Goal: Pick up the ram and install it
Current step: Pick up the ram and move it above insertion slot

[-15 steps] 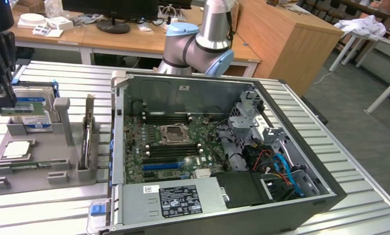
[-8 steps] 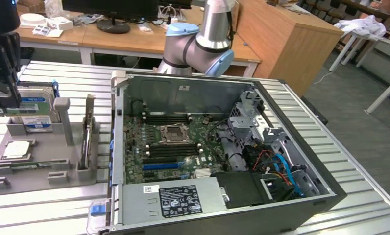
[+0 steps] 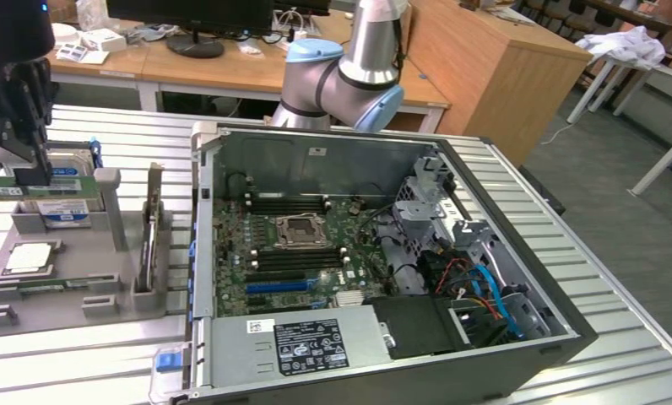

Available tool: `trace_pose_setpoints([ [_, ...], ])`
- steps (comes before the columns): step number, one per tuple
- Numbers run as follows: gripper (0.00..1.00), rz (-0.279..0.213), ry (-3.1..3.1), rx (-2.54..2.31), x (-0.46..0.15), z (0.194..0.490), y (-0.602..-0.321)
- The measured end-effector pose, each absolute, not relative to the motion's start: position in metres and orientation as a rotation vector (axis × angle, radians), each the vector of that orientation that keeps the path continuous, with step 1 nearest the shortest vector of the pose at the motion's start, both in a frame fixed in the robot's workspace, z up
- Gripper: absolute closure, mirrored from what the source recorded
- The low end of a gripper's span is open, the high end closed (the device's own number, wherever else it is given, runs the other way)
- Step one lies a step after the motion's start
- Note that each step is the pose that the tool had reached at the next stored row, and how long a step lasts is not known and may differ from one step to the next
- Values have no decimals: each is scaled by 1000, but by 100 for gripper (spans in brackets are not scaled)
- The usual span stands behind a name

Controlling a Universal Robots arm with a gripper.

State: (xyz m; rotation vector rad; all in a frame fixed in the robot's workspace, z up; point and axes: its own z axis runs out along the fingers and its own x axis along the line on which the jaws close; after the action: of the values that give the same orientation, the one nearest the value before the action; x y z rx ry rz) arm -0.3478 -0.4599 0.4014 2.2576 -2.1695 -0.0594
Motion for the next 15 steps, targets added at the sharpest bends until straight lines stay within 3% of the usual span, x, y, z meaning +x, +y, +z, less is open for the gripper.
trace_pose_setpoints([
  [15, 88, -61, -2169, 2257, -324, 401, -460],
])
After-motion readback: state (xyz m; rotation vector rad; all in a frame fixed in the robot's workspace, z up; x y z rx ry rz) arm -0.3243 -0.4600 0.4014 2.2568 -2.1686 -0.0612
